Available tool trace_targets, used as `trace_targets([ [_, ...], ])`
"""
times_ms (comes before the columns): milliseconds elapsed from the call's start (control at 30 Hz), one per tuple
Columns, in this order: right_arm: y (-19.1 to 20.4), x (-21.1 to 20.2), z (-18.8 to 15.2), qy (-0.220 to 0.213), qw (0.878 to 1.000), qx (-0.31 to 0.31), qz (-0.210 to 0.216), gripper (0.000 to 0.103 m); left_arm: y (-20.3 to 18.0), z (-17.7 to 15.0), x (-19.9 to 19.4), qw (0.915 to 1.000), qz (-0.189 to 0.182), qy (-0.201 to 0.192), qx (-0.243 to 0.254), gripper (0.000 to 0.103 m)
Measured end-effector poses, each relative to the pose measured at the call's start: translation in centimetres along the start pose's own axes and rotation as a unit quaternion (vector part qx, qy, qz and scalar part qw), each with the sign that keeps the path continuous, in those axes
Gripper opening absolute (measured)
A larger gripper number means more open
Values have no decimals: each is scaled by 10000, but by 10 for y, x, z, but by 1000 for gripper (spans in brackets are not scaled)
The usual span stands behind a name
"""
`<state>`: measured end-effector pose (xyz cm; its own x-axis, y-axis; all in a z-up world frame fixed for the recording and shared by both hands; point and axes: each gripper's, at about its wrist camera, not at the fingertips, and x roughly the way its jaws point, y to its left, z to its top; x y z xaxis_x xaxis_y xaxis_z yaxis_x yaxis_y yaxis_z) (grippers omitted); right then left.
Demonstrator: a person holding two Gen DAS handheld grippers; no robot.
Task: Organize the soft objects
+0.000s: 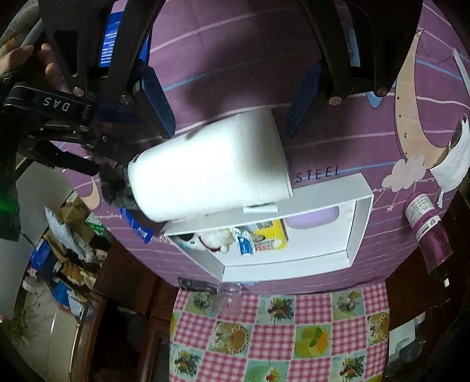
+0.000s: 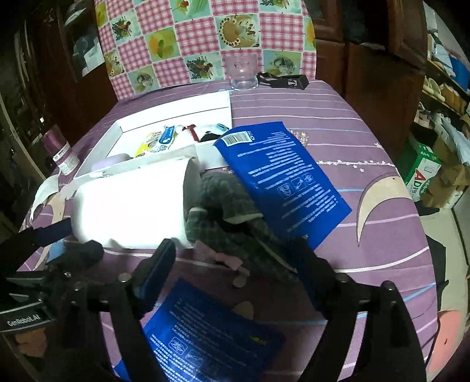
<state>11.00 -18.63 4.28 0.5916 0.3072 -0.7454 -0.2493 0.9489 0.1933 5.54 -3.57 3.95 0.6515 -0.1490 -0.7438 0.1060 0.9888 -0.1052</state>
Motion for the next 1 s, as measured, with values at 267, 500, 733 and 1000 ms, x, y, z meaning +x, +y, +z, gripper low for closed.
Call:
trace_targets([
  [267, 1, 7, -2, 124, 9998, 6, -136, 94, -1, -2, 6, 9998, 67, 170, 57, 78],
  [500, 1, 6, -1, 185, 9998, 70, -81, 94, -1, -3, 7, 9997, 86, 200, 55, 78],
  [733, -2, -12, -2, -198, 9971, 503, 545, 92, 0, -2, 6, 9999, 33, 144, 17, 78],
  [1000, 0, -27, 2, -541, 9967, 346, 498, 86, -2, -1, -2, 9999, -167, -38, 21, 78],
])
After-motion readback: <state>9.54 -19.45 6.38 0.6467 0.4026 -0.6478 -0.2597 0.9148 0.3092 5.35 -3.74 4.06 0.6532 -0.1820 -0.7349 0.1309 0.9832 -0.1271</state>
